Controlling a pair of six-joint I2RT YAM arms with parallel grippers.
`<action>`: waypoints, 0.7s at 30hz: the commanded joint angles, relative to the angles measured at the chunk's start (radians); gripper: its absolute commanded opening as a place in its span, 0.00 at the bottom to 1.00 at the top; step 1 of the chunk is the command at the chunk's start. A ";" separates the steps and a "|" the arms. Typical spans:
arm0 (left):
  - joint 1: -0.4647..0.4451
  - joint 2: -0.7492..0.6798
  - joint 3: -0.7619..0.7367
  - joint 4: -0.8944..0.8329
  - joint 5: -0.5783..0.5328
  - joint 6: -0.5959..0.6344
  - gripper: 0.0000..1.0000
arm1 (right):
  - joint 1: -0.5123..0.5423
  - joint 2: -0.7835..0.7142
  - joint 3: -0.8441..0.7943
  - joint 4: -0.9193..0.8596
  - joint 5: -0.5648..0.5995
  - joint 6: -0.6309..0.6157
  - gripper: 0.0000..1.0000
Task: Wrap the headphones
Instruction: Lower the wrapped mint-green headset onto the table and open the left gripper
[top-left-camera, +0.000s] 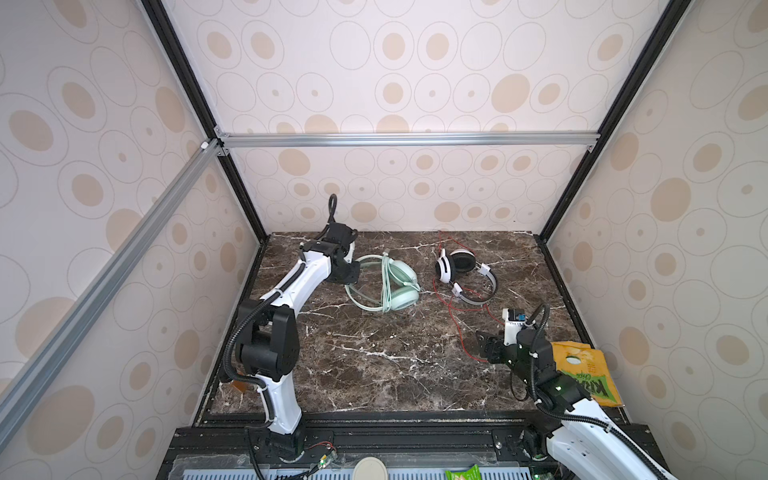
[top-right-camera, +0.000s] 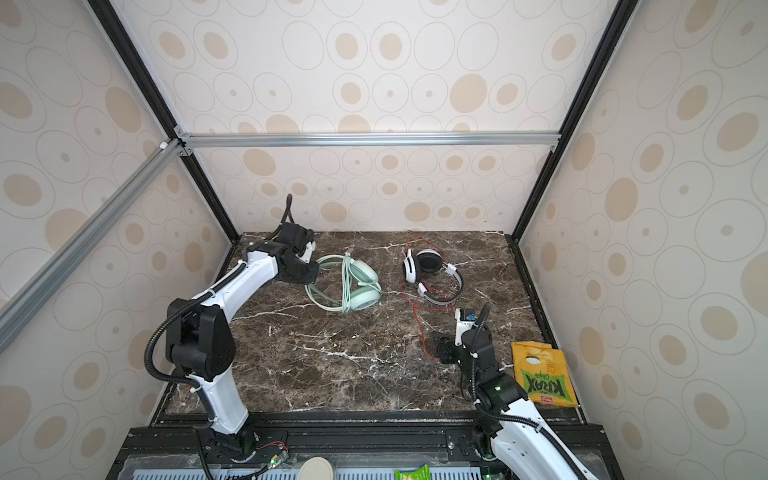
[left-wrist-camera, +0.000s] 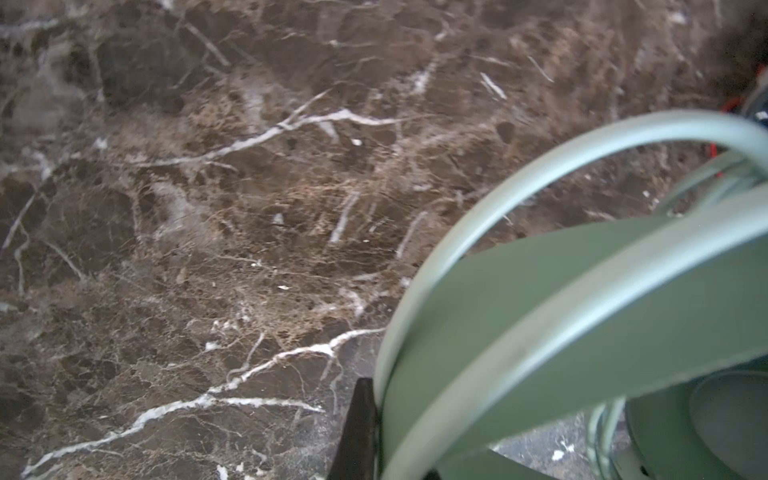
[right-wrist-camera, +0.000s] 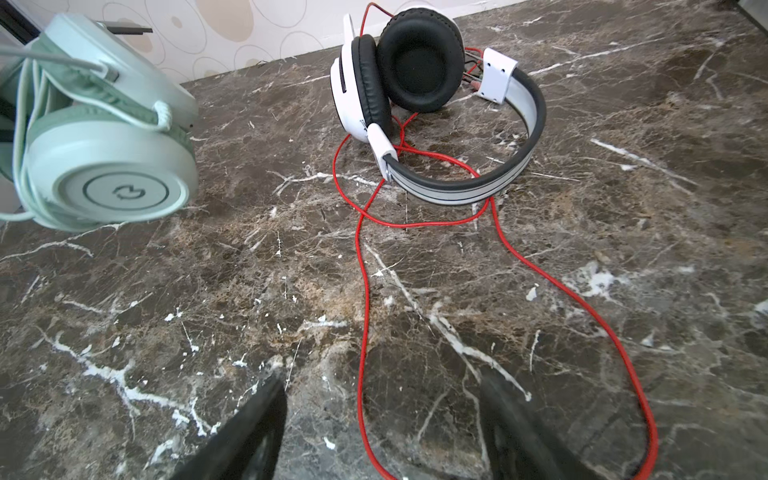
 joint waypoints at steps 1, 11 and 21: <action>0.097 0.018 -0.015 0.124 0.104 -0.123 0.00 | -0.003 -0.033 -0.024 0.035 -0.012 0.000 0.75; 0.262 0.214 0.063 0.213 0.140 -0.315 0.00 | -0.003 -0.065 -0.035 0.021 0.001 -0.007 0.74; 0.284 0.381 0.207 0.187 0.142 -0.375 0.00 | -0.003 -0.078 -0.027 -0.006 0.021 -0.016 0.74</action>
